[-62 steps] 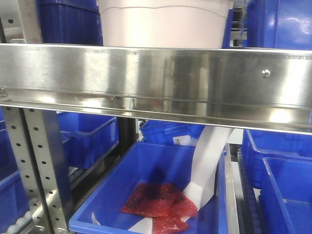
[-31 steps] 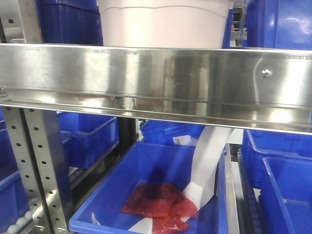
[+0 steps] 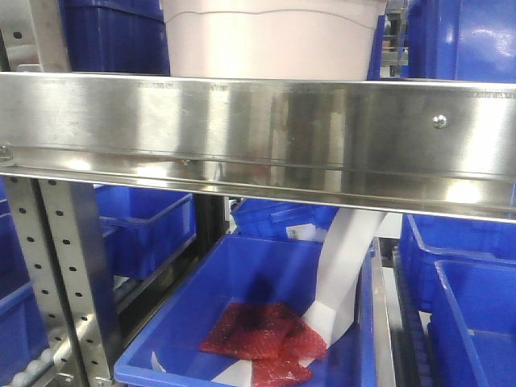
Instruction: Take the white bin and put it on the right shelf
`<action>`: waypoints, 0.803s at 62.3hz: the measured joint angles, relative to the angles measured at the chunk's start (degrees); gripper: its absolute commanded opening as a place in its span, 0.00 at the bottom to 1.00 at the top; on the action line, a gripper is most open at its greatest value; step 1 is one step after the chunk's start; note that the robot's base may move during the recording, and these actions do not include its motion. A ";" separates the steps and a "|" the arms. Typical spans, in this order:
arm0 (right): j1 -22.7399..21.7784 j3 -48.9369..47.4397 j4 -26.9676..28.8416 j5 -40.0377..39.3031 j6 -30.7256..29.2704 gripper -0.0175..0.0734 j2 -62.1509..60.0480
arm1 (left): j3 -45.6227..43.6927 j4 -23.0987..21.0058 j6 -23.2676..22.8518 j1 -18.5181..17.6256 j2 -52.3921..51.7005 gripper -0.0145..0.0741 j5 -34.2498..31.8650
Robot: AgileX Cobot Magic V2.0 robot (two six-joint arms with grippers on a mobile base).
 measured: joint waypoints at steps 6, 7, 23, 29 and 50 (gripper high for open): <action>0.00 0.00 0.00 0.00 0.00 0.27 0.00 | 0.00 0.00 0.00 0.00 0.00 0.03 0.00; 0.00 0.00 0.00 0.00 0.00 0.27 0.00 | 0.00 0.00 0.00 0.00 0.00 0.03 0.00; 0.00 0.00 2.16 1.96 0.00 0.27 0.00 | 0.00 0.00 0.00 0.00 0.00 0.03 0.00; 0.00 0.00 2.59 2.09 0.00 0.27 0.00 | 0.00 0.00 0.00 0.00 0.00 0.03 0.00; 0.00 0.00 2.59 2.22 0.00 0.27 0.00 | 0.00 0.00 0.00 0.00 0.00 0.03 0.00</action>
